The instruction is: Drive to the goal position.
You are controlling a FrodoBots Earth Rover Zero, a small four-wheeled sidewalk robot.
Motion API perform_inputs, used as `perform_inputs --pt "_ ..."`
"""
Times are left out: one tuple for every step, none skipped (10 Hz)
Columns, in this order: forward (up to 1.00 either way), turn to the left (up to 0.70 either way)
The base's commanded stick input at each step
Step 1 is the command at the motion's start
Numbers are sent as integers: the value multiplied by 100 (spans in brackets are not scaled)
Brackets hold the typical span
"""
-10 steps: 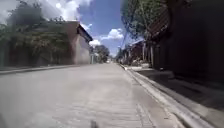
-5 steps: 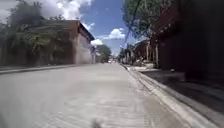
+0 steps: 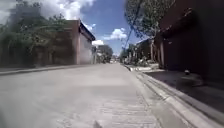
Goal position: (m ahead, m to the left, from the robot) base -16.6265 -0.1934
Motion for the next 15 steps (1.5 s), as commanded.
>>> perform_inputs --pt "100 0" --pt "100 0" --pt "100 0" --pt "100 0" --pt "100 0" --pt "100 0" --pt "100 0" --pt "100 0" --pt "100 -29" --pt "100 -39" --pt "100 -40" --pt "100 -22" --pt "100 -4" --pt "100 0" --pt "100 0"
